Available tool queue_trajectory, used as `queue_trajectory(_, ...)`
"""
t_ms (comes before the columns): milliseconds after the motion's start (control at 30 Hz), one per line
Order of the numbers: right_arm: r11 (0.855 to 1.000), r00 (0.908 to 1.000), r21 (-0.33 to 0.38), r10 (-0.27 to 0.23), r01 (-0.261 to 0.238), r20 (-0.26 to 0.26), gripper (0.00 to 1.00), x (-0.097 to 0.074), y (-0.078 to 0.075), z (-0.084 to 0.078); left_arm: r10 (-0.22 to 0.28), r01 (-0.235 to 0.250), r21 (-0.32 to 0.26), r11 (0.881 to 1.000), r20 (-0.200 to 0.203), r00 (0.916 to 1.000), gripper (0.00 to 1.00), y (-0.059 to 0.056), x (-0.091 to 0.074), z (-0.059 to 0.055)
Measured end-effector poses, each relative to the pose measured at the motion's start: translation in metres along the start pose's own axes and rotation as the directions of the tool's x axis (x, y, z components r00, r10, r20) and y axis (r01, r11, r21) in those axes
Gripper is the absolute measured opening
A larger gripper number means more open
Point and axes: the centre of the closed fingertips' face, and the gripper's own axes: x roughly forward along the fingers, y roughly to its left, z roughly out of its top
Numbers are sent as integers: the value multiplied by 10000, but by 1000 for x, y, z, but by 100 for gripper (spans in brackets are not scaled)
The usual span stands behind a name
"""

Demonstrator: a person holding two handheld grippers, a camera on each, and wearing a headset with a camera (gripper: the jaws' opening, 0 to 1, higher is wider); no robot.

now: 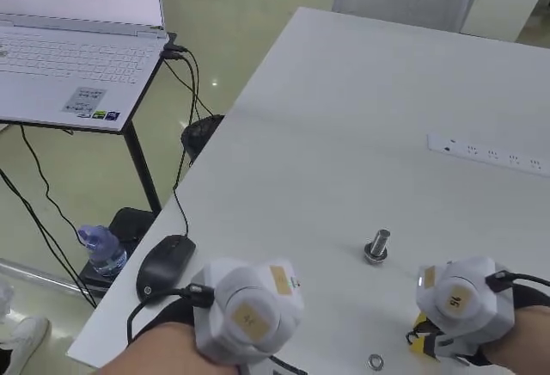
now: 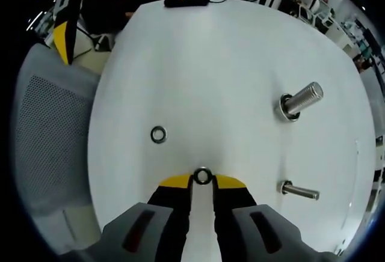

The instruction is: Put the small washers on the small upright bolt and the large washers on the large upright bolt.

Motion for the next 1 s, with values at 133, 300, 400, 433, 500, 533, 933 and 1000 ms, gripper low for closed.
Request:
queue_trajectory(133,9999,9999,117,-35,36,-108,14,0,0,0,14,-14,-6,10000,-16,10000,79,0,0,-1)
queue_trajectory(300,9996,9999,265,-17,21,-154,13,0,-1,0,30,-30,3,10000,-36,10000,79,1,0,-2)
queue_trajectory(400,9995,9999,313,-22,26,-115,13,0,-1,0,43,-43,14,10000,-50,10000,79,1,-1,-2)
queue_trajectory(433,9993,9999,364,-20,24,-100,13,0,-1,0,43,-43,11,10000,-56,10000,79,1,-1,-2)
queue_trajectory(500,9991,10000,414,-9,13,-96,13,0,-2,0,34,-34,2,10000,-31,10000,79,0,-1,-1)
queue_trajectory(533,9989,10000,477,8,-4,-89,13,0,-2,0,29,-29,-1,10000,-41,10000,79,0,0,-1)
queue_trajectory(933,9942,9998,1068,-165,155,87,13,-21,-11,-15,-34,34,85,10000,-42,10000,81,-2,4,0)
queue_trajectory(1000,9936,9996,1099,-263,256,55,13,-28,-14,-21,-12,12,86,10000,-47,10000,81,0,5,0)
